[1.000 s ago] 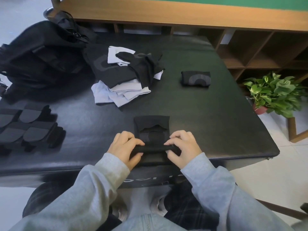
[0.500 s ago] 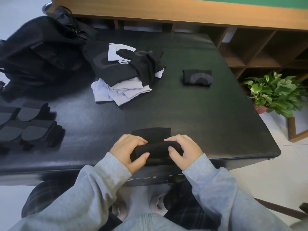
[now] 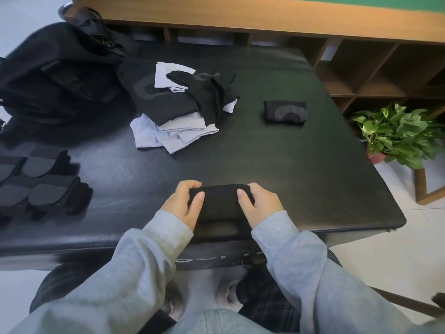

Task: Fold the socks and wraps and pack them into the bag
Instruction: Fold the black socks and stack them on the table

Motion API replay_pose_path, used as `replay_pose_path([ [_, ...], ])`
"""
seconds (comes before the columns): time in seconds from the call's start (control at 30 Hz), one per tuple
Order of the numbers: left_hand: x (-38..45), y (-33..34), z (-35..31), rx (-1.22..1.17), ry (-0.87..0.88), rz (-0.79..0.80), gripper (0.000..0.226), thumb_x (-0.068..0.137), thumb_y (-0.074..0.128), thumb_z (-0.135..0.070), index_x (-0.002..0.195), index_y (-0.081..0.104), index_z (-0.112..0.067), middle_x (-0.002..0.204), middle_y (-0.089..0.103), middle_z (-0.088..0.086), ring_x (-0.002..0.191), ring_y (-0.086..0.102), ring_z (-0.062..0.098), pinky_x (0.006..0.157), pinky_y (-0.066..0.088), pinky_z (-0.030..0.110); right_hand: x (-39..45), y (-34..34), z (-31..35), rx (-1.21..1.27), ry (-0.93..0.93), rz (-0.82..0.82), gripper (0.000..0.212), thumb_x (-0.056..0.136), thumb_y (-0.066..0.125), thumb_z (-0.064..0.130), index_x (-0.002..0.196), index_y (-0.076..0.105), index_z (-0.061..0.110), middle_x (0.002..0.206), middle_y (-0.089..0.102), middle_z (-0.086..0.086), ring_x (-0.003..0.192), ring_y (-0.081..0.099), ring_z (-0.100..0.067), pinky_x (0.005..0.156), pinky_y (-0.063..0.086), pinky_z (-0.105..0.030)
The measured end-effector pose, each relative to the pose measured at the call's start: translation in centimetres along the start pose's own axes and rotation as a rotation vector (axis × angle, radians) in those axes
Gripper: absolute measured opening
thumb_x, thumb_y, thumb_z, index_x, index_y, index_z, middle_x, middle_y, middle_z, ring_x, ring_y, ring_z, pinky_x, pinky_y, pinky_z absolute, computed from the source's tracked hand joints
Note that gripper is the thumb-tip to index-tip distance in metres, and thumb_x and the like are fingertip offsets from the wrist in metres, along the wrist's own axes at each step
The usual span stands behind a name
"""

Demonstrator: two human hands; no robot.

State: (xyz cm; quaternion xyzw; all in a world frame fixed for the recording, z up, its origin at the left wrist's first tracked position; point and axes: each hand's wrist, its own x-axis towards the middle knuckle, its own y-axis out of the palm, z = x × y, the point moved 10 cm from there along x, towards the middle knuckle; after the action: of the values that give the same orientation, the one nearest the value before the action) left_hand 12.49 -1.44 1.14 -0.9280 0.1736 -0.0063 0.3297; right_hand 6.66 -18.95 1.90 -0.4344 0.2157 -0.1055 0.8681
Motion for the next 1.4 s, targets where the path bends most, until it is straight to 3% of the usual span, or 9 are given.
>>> replay_pose_path([
  [0.3,1.7,-0.5,0.3,0.198,-0.015,-0.048,0.025,0.095,0.045,-0.032,0.117,0.043,-0.023,0.075,0.051,-0.003,0.068,0.05,0.014,0.066,0.041,0.026,0.6,0.1,0.4,-0.09,0.045,-0.013,0.029,0.099,0.027,0.041,0.1,0.042,0.016,0.072,0.049,0.005,0.069,0.052,-0.022,0.066,0.046,-0.032],
  [0.43,2.1,-1.0,-0.3,0.254,0.063,-0.079,0.017,0.092,0.052,-0.03,0.108,0.052,-0.024,0.1,0.044,-0.009,0.072,0.045,0.011,0.068,0.038,0.023,0.9,0.0,0.0,-0.053,0.077,-0.091,0.026,0.097,0.038,0.039,0.114,0.04,0.02,0.098,0.052,0.008,0.078,0.055,-0.022,0.069,0.045,-0.031],
  [0.5,2.2,-1.1,-0.3,0.25,0.07,-0.093,0.015,0.092,0.053,-0.03,0.105,0.054,-0.025,0.105,0.045,-0.011,0.072,0.047,0.012,0.068,0.039,0.024,0.5,-1.3,0.7,-0.031,0.02,-0.259,0.029,0.09,0.056,0.029,0.115,0.044,0.018,0.111,0.048,0.003,0.088,0.055,-0.023,0.07,0.047,-0.031],
  [0.6,2.7,-0.6,-0.1,0.304,0.039,-0.052,0.013,0.092,0.051,-0.033,0.102,0.055,-0.027,0.098,0.047,-0.011,0.074,0.047,0.011,0.067,0.039,0.025,-1.9,-2.9,4.9,-0.176,-0.371,-0.629,0.044,0.061,0.076,0.007,0.096,0.051,0.019,0.092,0.058,-0.006,0.077,0.054,-0.028,0.058,0.049,-0.032],
  [0.7,2.8,-0.6,-0.3,0.3,0.03,-0.057,0.012,0.091,0.052,-0.033,0.101,0.054,-0.027,0.094,0.048,-0.012,0.08,0.048,0.009,0.068,0.04,0.026,-3.8,0.3,6.7,-0.209,-0.551,-0.542,0.024,0.072,0.052,0.03,0.095,0.059,0.026,0.095,0.062,0.003,0.087,0.046,-0.018,0.066,0.046,-0.029],
  [0.8,2.5,-0.5,-0.8,0.278,0.076,-0.077,0.01,0.092,0.052,-0.031,0.101,0.053,-0.027,0.092,0.05,-0.014,0.083,0.048,0.008,0.072,0.04,0.025,-3.6,2.5,5.4,-0.283,-0.498,-0.423,0.039,0.075,0.041,0.039,0.102,0.066,0.028,0.107,0.062,0.01,0.098,0.045,-0.012,0.074,0.049,-0.028],
  [1.03,3.0,0.1,-3.0,0.321,0.371,-0.117,0.027,0.085,0.044,-0.031,0.096,0.062,-0.013,0.095,0.061,0.001,0.085,0.058,0.027,0.075,0.048,0.039,-0.1,-1.5,1.1,-0.192,-0.326,-0.499,0.032,0.07,0.059,0.023,0.101,0.07,0.025,0.111,0.065,0.007,0.101,0.046,-0.014,0.076,0.05,-0.036],
  [1.17,3.8,0.8,-4.2,0.431,0.464,-0.118,0.032,0.081,0.04,-0.036,0.093,0.063,-0.016,0.097,0.063,0.001,0.091,0.054,0.021,0.075,0.045,0.041,3.1,-3.1,-3.1,-0.172,-0.149,-0.353,0.043,0.093,0.051,0.032,0.136,0.046,0.03,0.148,0.034,0.012,0.137,0.024,-0.014,0.108,0.026,-0.032],
  [1.4,4.8,1.5,-4.6,0.486,0.525,-0.132,0.031,0.082,0.042,-0.035,0.095,0.061,-0.016,0.102,0.062,0.001,0.101,0.045,0.015,0.088,0.027,0.031,7.5,-5.4,-5.7,-0.162,-0.05,-0.276,0.057,0.092,0.047,0.045,0.144,0.027,0.036,0.156,0.01,0.015,0.143,-0.003,-0.007,0.116,0.013,-0.03],
])
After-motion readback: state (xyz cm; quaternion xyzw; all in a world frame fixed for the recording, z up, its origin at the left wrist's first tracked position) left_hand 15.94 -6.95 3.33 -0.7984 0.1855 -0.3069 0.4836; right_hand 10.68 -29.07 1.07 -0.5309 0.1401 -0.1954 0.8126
